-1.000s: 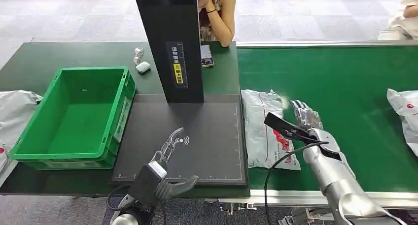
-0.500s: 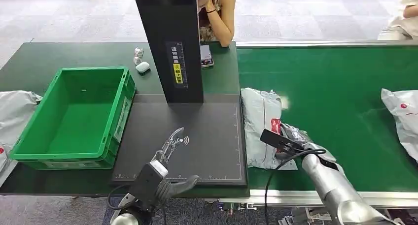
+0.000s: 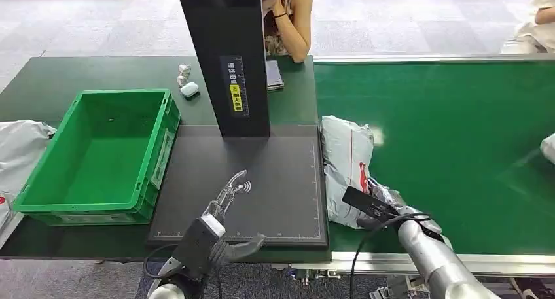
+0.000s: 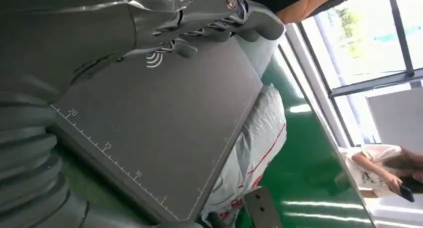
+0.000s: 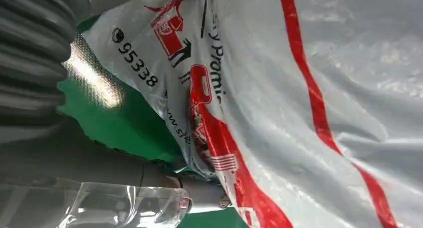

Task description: Moved the parcel from conveyor to table for the left to box.

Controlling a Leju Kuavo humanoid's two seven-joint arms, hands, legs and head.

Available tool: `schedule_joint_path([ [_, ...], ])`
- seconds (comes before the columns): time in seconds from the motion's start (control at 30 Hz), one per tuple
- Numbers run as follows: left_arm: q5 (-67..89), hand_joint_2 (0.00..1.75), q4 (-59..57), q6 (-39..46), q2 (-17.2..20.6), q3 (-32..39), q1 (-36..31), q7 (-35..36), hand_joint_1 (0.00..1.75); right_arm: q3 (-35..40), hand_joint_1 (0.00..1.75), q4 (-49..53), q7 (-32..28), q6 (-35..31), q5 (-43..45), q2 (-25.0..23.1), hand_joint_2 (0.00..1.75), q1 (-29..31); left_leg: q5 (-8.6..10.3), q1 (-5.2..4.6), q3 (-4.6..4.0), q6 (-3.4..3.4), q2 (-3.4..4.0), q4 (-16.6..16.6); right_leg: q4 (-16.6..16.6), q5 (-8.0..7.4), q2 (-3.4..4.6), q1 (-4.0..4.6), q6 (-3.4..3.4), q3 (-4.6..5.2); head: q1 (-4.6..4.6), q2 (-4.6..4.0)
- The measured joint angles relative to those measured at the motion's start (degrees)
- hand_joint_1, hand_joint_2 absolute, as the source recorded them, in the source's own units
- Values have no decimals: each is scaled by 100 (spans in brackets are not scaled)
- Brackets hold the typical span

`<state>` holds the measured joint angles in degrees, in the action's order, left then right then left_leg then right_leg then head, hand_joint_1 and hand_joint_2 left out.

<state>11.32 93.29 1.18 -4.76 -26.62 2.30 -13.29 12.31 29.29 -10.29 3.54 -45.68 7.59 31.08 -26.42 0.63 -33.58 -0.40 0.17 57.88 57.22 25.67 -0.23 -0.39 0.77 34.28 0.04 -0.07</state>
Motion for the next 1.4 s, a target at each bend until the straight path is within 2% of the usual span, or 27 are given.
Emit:
schedule_joint_path([
  [0.23,-39,175,-7,94,9,0,-119,4,0,85,175,-107,15,-4,-9,-74,175,192,0,0,4,0,2,0,0,-1,1,0,0,-6,2,0],
  [0.33,-39,175,-7,138,11,0,-115,9,0,136,175,-155,26,-276,-66,-90,175,234,0,0,5,0,1,1,0,-1,1,0,0,-7,0,0],
  [0.47,-20,175,-4,199,9,0,-55,9,0,186,175,-164,26,-1176,-186,-107,175,158,0,0,0,0,-3,0,0,0,-4,0,0,-5,2,0],
  [0.6,44,175,4,249,7,0,31,9,0,142,175,-40,-20,-2682,-21,-107,175,-26,0,-1,-7,0,-8,0,0,1,-10,-1,-2,-1,2,0],
  [0.7,61,175,4,260,-4,-2,51,9,0,-57,175,212,-221,-3572,425,-107,175,-188,0,-2,-8,0,-8,1,-1,1,-9,-2,-2,1,2,0],
  [0.83,61,175,4,264,-53,-4,36,13,0,-475,175,621,-718,-4136,1341,-107,175,-386,0,-3,-10,0,-9,1,-1,1,-10,-4,-2,2,0,0],
  [0.93,57,175,4,304,-83,-4,12,15,0,-945,175,1012,-1294,-4326,2304,-118,175,-476,0,-3,-11,0,-11,1,-1,1,-11,-4,-2,2,0,0],
  [1.17,50,175,4,354,-107,-4,13,15,0,-1423,175,1616,-1804,-4330,2999,-190,175,-629,0,-2,-10,0,-9,-1,0,1,-10,-3,-1,4,0,0],
  [1.4,70,175,4,372,-107,-4,21,-26,0,-1267,175,2812,-1956,-4004,3077,-516,175,-1029,0,0,-10,0,-8,-8,1,3,-8,0,0,7,0,0],
])
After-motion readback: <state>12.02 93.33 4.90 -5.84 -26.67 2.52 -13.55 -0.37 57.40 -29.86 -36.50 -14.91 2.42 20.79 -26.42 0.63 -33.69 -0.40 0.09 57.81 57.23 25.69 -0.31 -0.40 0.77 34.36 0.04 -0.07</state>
